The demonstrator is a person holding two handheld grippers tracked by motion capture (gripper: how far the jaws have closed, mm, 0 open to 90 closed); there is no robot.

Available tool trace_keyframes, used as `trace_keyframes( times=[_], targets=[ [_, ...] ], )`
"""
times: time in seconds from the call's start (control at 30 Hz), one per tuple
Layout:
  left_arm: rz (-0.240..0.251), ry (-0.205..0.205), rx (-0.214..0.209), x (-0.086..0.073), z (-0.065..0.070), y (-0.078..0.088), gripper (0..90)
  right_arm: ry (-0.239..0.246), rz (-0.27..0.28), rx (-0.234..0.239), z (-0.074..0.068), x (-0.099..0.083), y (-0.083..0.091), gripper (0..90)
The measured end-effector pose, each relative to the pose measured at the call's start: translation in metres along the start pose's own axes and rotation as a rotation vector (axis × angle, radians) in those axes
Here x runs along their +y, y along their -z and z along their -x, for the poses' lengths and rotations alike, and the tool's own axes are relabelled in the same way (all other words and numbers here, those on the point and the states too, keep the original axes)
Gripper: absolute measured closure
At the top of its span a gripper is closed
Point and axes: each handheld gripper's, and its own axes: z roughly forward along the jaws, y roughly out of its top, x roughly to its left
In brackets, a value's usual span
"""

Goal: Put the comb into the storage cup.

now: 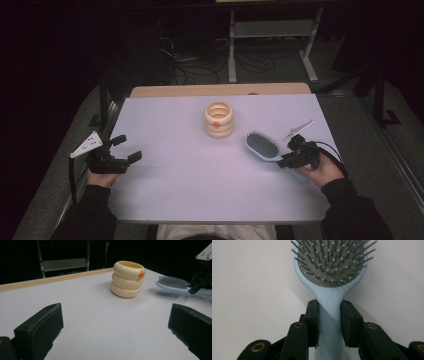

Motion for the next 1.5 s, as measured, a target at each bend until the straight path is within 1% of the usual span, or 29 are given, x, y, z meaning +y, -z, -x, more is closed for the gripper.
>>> trace_keyframes(
  times=[0.33,0.73,0.83,1.07,1.5],
  targets=[
    [0.0,-0.002,0.001,0.0,0.0,0.0,0.0,0.027,0.052,-0.005,-0.007,0.017,0.017,68.4],
    [0.004,-0.001,0.0,0.0,0.0,0.001,0.0,0.062,0.096,-0.013,-0.016,0.037,0.036,68.4],
    [0.004,-0.001,0.0,0.0,0.0,0.001,0.0,0.064,0.107,-0.017,-0.017,0.041,0.04,68.4],
    [0.005,-0.002,0.0,0.0,0.0,0.001,0.0,0.08,0.118,-0.021,-0.021,0.051,0.047,68.4],
    [0.006,-0.001,0.0,0.0,0.0,0.001,0.0,0.111,0.162,-0.019,-0.029,0.071,0.059,68.4]
  ],
)
